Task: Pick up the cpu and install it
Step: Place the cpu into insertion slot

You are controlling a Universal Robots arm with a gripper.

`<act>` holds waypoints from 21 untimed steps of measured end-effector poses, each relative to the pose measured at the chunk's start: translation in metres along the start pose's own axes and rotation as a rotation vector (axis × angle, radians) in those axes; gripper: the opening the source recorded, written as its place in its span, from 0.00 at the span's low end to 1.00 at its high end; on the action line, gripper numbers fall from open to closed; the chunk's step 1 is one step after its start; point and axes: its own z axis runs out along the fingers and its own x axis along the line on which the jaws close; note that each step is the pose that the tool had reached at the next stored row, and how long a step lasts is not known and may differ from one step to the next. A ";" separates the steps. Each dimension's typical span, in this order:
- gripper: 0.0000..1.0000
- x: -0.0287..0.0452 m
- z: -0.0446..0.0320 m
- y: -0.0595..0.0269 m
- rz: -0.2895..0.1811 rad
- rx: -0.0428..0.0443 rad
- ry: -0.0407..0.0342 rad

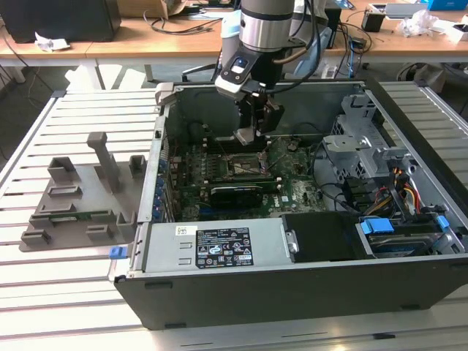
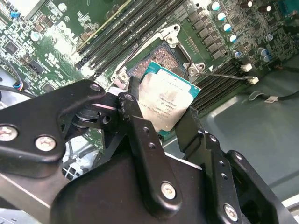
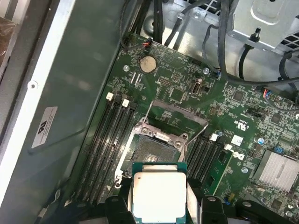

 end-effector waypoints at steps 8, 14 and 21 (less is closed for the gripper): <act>0.55 0.0000 0.0001 0.0001 0.080 0.0036 -0.0028; 0.55 0.0000 0.0000 0.0000 0.147 0.0127 -0.0237; 0.55 0.0000 0.0000 0.0000 0.249 0.0215 -0.0367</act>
